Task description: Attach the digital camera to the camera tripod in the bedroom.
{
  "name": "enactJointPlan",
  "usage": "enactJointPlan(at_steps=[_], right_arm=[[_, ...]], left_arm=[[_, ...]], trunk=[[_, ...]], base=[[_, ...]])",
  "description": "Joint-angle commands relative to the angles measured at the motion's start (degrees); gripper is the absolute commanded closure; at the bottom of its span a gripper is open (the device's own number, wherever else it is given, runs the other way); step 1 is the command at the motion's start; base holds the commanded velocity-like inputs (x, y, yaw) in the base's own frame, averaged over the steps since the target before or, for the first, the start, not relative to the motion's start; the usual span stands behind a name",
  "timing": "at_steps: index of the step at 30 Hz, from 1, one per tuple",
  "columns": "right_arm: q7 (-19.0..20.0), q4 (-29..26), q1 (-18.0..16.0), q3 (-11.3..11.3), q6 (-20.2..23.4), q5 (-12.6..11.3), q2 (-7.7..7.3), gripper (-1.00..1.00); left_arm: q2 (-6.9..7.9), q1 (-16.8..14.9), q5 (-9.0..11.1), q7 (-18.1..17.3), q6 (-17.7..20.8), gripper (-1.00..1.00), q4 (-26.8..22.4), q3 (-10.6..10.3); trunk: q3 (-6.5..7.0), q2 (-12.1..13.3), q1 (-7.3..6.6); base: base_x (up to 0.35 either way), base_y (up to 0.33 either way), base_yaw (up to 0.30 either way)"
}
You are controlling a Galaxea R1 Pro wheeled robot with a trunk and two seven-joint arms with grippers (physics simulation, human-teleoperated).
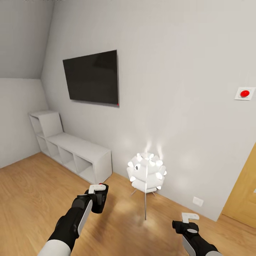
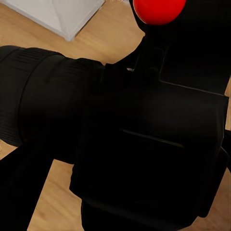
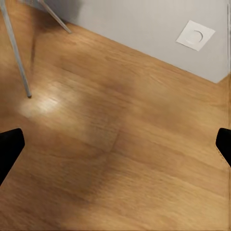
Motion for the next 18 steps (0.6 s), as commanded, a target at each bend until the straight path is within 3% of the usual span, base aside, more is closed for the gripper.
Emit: enactJointPlan(at_steps=[1, 6, 10, 18], right_arm=[[-0.10, -0.07, -0.02, -0.11, 0.00, -0.14, -0.01, -1.00], [-0.17, -0.23, -0.02, -0.05, -0.01, -0.17, -0.02, -1.00], [-0.18, -0.25, -0.02, -0.10, -0.18, -0.22, 0.04, -1.00], [-0.22, -0.18, -0.02, -0.17, -0.27, -0.41, 0.25, -1.00]], left_arm=[[0.01, -0.03, 0.13, 0.33, 0.27, 1.00, -0.07, -0.10], [0.43, -0.03, 0.14, 0.35, 0.27, 1.00, -0.15, 0.28], [0.82, -0.03, 0.00, 0.36, 0.34, 1.00, -0.75, 4.39], [0.96, -0.03, -0.11, 1.17, 0.50, 1.00, -3.26, 6.36]], trunk=[[0.12, 0.39, -0.23], [1.02, 2.39, -1.33], [1.74, 4.00, -2.21], [3.18, 7.21, -3.97]], base=[[0.000, 0.000, 0.000], [0.000, 0.000, 0.000], [0.000, 0.000, 0.000], [0.000, 0.000, 0.000]])
